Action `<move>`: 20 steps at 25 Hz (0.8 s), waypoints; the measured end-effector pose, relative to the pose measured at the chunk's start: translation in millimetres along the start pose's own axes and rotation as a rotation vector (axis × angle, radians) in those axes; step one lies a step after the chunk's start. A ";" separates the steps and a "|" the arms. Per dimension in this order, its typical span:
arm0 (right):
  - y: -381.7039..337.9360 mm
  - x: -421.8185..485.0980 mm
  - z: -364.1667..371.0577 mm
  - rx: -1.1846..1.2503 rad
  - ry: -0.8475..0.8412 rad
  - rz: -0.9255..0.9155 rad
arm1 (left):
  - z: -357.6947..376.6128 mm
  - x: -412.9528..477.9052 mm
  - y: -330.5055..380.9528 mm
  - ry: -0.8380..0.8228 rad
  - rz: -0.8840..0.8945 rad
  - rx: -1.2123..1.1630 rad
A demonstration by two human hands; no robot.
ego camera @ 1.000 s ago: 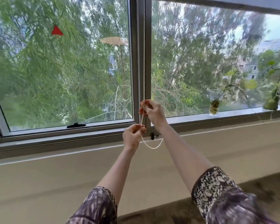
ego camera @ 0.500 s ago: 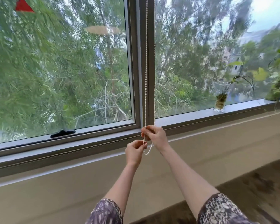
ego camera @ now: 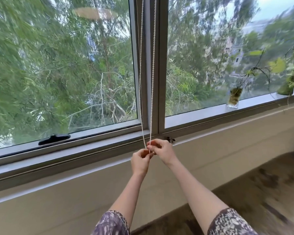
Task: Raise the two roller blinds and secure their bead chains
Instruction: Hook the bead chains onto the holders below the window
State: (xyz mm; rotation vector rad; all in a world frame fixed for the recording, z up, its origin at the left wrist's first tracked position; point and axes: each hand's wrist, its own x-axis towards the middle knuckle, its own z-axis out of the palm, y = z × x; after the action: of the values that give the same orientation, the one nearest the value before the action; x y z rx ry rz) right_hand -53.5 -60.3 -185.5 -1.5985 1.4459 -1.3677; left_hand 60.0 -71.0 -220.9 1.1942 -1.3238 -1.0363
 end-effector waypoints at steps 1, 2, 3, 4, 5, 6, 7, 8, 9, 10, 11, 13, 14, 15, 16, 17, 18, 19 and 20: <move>4.4 3.2 0.8 0.024 -0.001 0.017 | 1.9 4.8 -4.0 0.007 -0.006 -0.001; 8.8 6.5 0.5 0.059 0.002 0.040 | 4.6 9.9 -7.8 0.014 -0.009 0.000; 12.8 9.4 -0.8 0.097 0.007 0.061 | 7.2 14.1 -10.2 0.016 -0.012 -0.001; 16.1 12.0 -3.2 0.128 0.014 0.074 | 9.4 17.8 -11.1 0.015 -0.018 -0.007; 20.2 16.0 -6.6 0.145 0.021 0.081 | 12.5 22.7 -12.2 0.018 -0.029 -0.015; 25.1 21.2 -10.8 0.151 0.034 0.086 | 16.4 28.8 -14.1 0.028 -0.043 -0.026; 30.4 26.8 -16.4 0.154 0.052 0.093 | 20.0 34.9 -16.4 0.042 -0.058 -0.039; 35.3 33.2 -23.1 0.162 0.074 0.100 | 23.8 41.1 -18.6 0.055 -0.071 -0.050; 39.7 40.9 -30.7 0.178 0.100 0.108 | 28.2 47.2 -20.6 0.066 -0.080 -0.056; 43.9 48.5 -38.1 0.204 0.130 0.122 | 32.6 52.7 -22.5 0.074 -0.087 -0.060; 49.1 57.3 -46.3 0.233 0.167 0.142 | 38.0 59.5 -24.9 0.083 -0.101 -0.066; 61.4 74.5 -62.3 0.289 0.284 0.181 | 47.6 72.8 -30.8 0.103 -0.129 -0.080; 69.5 83.3 -71.3 0.313 0.358 0.203 | 52.9 79.3 -33.6 0.114 -0.141 -0.084; 79.6 91.9 -80.3 0.327 0.424 0.229 | 58.4 85.1 -36.4 0.122 -0.151 -0.089; 91.7 101.5 -89.2 0.312 0.463 0.256 | 65.4 91.5 -39.6 0.131 -0.160 -0.096; 104.6 109.9 -96.6 0.260 0.464 0.276 | 71.2 96.1 -42.6 0.140 -0.168 -0.104; 118.7 117.5 -102.6 0.168 0.424 0.290 | 76.1 99.6 -44.8 0.146 -0.174 -0.113; 133.3 125.3 -107.2 0.049 0.355 0.297 | 80.6 103.0 -47.3 0.153 -0.178 -0.121; 146.4 132.1 -110.2 -0.079 0.276 0.295 | 84.9 106.1 -49.9 0.161 -0.179 -0.129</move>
State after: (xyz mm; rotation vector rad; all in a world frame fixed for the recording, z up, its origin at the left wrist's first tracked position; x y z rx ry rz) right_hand -222.5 -198.2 -244.5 -1.2142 1.8355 -1.4081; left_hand -16.9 -185.9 -263.9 1.2867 -1.0247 -1.1109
